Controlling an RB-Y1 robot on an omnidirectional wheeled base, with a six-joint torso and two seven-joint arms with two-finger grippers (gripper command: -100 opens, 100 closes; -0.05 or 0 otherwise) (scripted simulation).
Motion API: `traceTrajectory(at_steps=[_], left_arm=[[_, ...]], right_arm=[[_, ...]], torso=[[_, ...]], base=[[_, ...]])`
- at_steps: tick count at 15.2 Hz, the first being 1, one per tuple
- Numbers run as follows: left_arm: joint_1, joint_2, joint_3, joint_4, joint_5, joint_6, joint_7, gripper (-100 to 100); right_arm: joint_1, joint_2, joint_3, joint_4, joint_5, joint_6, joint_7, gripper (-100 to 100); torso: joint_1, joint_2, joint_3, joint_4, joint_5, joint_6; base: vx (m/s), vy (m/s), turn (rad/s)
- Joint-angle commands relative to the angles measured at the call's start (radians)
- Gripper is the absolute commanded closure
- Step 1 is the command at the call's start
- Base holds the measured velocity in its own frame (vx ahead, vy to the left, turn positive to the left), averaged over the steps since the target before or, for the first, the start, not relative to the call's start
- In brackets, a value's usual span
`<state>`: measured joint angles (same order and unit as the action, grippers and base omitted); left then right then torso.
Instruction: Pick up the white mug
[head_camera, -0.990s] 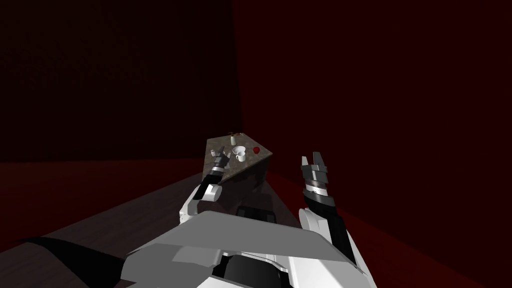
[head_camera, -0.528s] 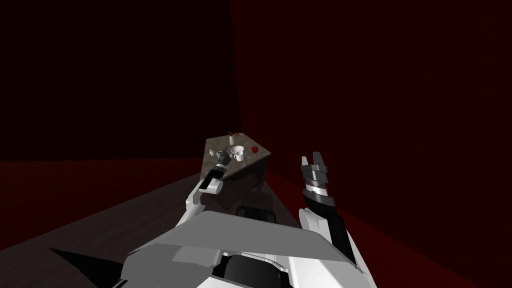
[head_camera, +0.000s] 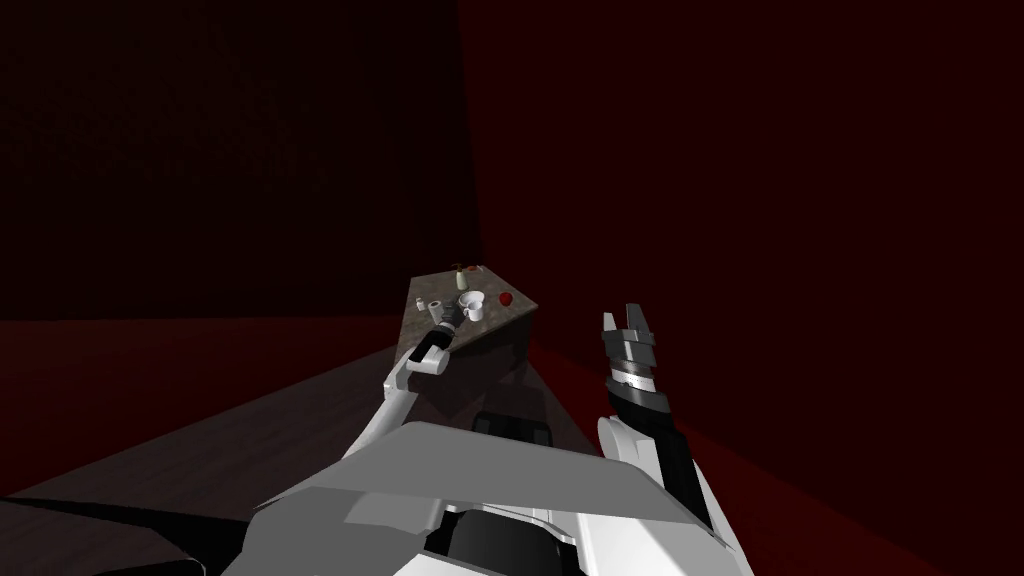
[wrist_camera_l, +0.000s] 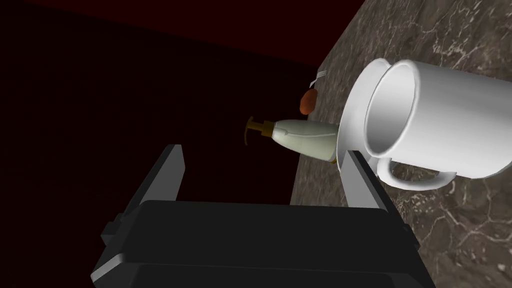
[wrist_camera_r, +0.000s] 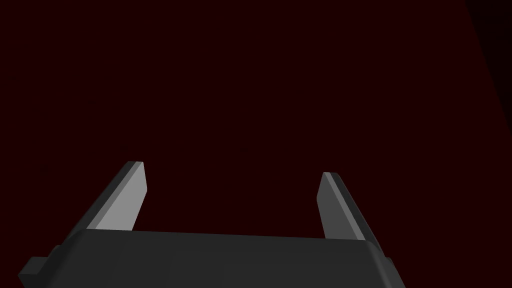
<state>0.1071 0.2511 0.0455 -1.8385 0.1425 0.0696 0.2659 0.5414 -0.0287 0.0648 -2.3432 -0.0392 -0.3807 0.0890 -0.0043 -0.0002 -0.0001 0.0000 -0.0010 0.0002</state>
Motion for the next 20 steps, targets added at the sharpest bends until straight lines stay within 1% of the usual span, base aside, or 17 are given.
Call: traceTrajectory(at_steps=[1, 2, 3, 5, 6, 8, 9, 11, 12, 13, 14, 15, 16, 17, 18, 19, 20], left_arm=[[-0.034, 0.017, 0.005, 0.044, 0.008, 0.050, 0.019, -100], [-0.034, 0.017, 0.005, 0.044, 0.008, 0.055, 0.019, -100], [-0.077, 0.034, 0.012, 0.079, 0.016, 0.093, 0.041, -100], [-0.082, 0.034, 0.012, 0.097, 0.016, 0.115, 0.041, -100], [-0.126, 0.049, 0.019, 0.139, 0.024, 0.145, 0.062, -100], [-0.131, 0.049, 0.019, 0.152, 0.024, 0.177, 0.062, -100], [-0.172, 0.065, 0.026, 0.188, 0.032, 0.207, 0.085, -100], [-0.181, 0.065, 0.026, 0.208, 0.032, 0.240, 0.085, -100], [-0.223, 0.081, 0.033, 0.244, 0.040, 0.267, 0.107, -100], [-0.232, 0.081, 0.033, 0.265, 0.040, 0.286, 0.107, -100], [-0.232, 0.081, 0.033, 0.265, 0.040, 0.305, 0.107, -100], [-0.273, 0.096, 0.041, 0.302, 0.048, 0.328, 0.130, -100], [-0.283, 0.096, 0.041, 0.323, 0.048, 0.347, 0.130, -100], [-0.283, 0.096, 0.041, 0.323, 0.048, 0.370, 0.130, -100], [-0.317, 0.110, 0.048, 0.350, 0.056, 0.394, 0.153, -100], [-0.334, 0.110, 0.048, 0.367, 0.056, 0.416, 0.153, -100], [-0.334, 0.110, 0.048, 0.382, 0.056, 0.435, 0.153, -100]], right_arm=[[0.000, 0.000, 0.000, 0.000, 0.000, 0.000, 0.000, 0], [0.000, 0.000, 0.000, 0.000, 0.000, 0.000, 0.000, 0], [0.000, 0.000, 0.000, 0.000, 0.000, 0.000, 0.000, 0], [0.000, 0.000, 0.000, 0.000, 0.000, 0.000, 0.000, 0], [0.000, 0.000, 0.000, 0.000, 0.000, 0.000, 0.000, 0], [0.000, 0.000, 0.000, 0.000, 0.000, 0.000, 0.000, 0], [0.000, 0.000, 0.000, 0.000, 0.000, 0.000, 0.000, 0], [0.000, 0.000, 0.000, 0.000, 0.000, 0.000, 0.000, 0], [0.000, 0.000, 0.000, 0.000, 0.000, 0.000, 0.000, 0], [0.000, 0.000, 0.000, 0.000, 0.000, 0.000, 0.000, 0], [0.000, 0.000, 0.000, 0.000, 0.000, 0.000, 0.000, 0], [0.000, 0.000, 0.000, 0.000, 0.000, 0.000, 0.000, 0], [0.000, 0.000, 0.000, 0.000, 0.000, 0.000, 0.000, 0], [0.000, 0.000, 0.000, 0.000, 0.000, 0.000, 0.000, 0], [0.000, 0.000, 0.000, 0.000, 0.000, 0.000, 0.000, 0], [0.000, 0.000, 0.000, 0.000, 0.000, 0.000, 0.000, 0], [0.000, 0.000, 0.000, 0.000, 0.000, 0.000, 0.000, 0]], torso=[[0.000, 0.000, 0.000, 0.000, 0.000, 0.000], [0.000, 0.000, 0.000, 0.000, 0.000, 0.000], [0.001, 0.000, 0.000, 0.000, 0.000, 0.000], [0.000, 0.000, 0.000, 0.000, 0.000, 0.000], [0.000, 0.000, 0.000, 0.000, 0.000, 0.000], [-0.001, -0.001, 0.000, 0.000, 0.000, 0.000], [0.000, 0.000, 0.000, 0.000, 0.000, 0.000], [-0.001, 0.000, 0.000, 0.000, 0.000, 0.000], [0.000, 0.000, 0.000, 0.000, 0.000, 0.000], [0.000, -0.001, 0.000, 0.000, 0.000, 0.000], [0.000, -0.001, 0.000, 0.000, 0.000, 0.000], [0.000, -0.001, 0.000, 0.000, 0.000, 0.000], [0.000, -0.001, 0.000, 0.000, 0.000, 0.000], [0.000, -0.001, 0.000, 0.000, 0.000, 0.000], [0.001, -0.001, 0.000, 0.000, 0.000, 0.000], [0.000, -0.001, -0.001, 0.000, 0.000, 0.000], [0.000, -0.001, -0.001, 0.000, 0.000, 0.000]], base=[[-0.005, -0.060, 0.006], [-0.004, -0.046, 0.006], [-0.005, -0.055, 0.009], [0.001, -0.061, 0.006], [0.000, -0.069, 0.010], [0.001, -0.066, 0.008], [-0.001, -0.066, 0.011], [-0.002, -0.060, 0.007], [0.006, -0.064, 0.008], [0.006, -0.069, 0.009], [0.000, -0.048, 0.006], [0.000, -0.056, 0.010], [0.008, -0.059, 0.010], [0.007, -0.045, 0.004], [0.010, -0.056, 0.010], [0.011, -0.068, 0.011], [0.008, -0.055, 0.006]])
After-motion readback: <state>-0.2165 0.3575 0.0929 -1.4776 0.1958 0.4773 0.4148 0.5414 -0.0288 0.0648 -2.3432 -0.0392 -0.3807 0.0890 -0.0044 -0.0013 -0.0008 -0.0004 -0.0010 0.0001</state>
